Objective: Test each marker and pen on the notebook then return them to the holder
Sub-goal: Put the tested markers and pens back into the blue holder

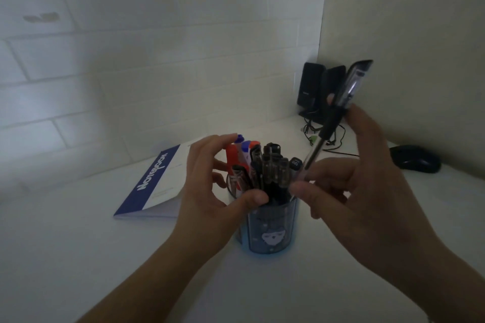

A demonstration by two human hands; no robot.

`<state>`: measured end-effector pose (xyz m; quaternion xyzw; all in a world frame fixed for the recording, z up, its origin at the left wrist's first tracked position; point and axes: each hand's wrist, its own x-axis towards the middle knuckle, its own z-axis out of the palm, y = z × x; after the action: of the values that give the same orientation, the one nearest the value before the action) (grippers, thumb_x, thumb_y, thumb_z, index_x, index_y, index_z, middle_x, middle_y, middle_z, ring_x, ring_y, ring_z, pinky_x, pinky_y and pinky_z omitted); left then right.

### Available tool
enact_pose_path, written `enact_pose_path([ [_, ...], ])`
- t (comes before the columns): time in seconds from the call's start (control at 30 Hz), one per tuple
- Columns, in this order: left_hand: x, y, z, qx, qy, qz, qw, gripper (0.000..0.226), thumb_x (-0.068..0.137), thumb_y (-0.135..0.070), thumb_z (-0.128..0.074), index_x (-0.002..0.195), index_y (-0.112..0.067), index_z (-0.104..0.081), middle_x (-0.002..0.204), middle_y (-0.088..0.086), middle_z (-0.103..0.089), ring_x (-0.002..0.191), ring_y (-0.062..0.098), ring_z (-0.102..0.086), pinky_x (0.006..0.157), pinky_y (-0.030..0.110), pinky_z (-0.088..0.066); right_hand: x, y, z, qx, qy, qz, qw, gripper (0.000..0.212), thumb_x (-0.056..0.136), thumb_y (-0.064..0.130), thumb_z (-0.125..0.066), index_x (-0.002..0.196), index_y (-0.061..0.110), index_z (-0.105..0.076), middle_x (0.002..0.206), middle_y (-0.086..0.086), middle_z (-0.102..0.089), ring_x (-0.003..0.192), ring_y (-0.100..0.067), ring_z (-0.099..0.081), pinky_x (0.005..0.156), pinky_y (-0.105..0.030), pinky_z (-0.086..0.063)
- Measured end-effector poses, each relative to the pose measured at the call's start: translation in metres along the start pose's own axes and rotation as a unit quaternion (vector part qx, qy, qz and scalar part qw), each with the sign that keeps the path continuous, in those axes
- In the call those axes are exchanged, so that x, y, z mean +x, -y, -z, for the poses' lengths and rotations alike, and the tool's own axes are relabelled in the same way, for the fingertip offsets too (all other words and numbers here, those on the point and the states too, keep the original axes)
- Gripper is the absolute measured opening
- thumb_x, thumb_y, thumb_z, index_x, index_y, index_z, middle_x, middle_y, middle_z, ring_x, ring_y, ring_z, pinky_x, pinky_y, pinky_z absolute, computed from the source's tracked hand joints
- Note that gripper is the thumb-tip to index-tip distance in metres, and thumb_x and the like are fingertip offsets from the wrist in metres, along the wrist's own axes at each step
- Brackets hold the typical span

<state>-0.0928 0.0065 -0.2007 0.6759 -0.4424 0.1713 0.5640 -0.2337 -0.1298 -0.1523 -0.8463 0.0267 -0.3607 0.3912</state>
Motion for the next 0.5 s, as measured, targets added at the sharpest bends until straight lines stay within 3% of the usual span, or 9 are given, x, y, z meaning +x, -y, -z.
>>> enact_pose_path([
  [0.07,0.000,0.001,0.000,0.008,-0.005,-0.007,1.000,0.071,0.071,-0.072,-0.058,0.126,-0.030,-0.044,0.123,-0.004,-0.043,0.091,0.019,-0.053,0.073,0.027,-0.049,-0.001,0.000,-0.006,-0.025,-0.009,0.009,1.000,0.086,0.071,0.020,-0.078,0.124,0.053,-0.019,0.081,0.023,-0.067,0.058,-0.009,-0.065,0.053,-0.019,-0.051],
  [0.17,0.000,0.000,0.000,0.021,-0.017,-0.004,1.000,0.066,0.069,-0.062,-0.064,0.124,-0.035,-0.043,0.124,-0.011,-0.041,0.089,0.017,-0.052,0.073,0.027,-0.049,-0.003,-0.004,-0.017,-0.043,-0.036,0.028,0.998,0.090,0.072,0.020,-0.078,0.130,0.046,-0.015,0.087,0.025,-0.065,0.059,-0.004,-0.064,0.051,-0.008,-0.045],
  [0.27,-0.001,0.000,0.000,0.021,-0.026,-0.009,0.999,0.069,0.068,-0.065,-0.065,0.124,-0.030,-0.045,0.124,-0.013,-0.041,0.090,0.017,-0.052,0.074,0.027,-0.049,-0.005,-0.008,-0.024,-0.017,-0.076,0.040,0.996,0.092,0.072,0.016,-0.077,0.134,0.041,-0.014,0.086,0.017,-0.066,0.060,-0.004,-0.064,0.053,-0.007,-0.045],
  [0.33,-0.001,0.000,0.001,0.023,-0.025,-0.011,0.999,0.071,0.069,-0.068,-0.064,0.124,-0.029,-0.046,0.124,-0.012,-0.042,0.091,0.017,-0.053,0.074,0.027,-0.050,-0.004,-0.011,-0.026,-0.038,-0.083,0.061,0.994,0.093,0.073,0.017,-0.076,0.137,0.037,-0.011,0.075,0.010,-0.065,0.061,-0.004,-0.062,0.053,-0.006,-0.043],
  [0.5,-0.002,-0.004,-0.001,0.010,-0.043,0.066,0.997,0.075,0.059,-0.061,-0.070,0.125,-0.037,-0.043,0.123,-0.017,-0.045,0.093,0.013,-0.055,0.081,0.019,-0.048,-0.001,-0.011,-0.018,-0.129,-0.045,0.062,0.989,0.101,0.073,0.030,-0.072,0.144,0.041,0.000,0.072,0.017,-0.063,0.059,-0.003,-0.059,0.058,-0.008,-0.044],
])
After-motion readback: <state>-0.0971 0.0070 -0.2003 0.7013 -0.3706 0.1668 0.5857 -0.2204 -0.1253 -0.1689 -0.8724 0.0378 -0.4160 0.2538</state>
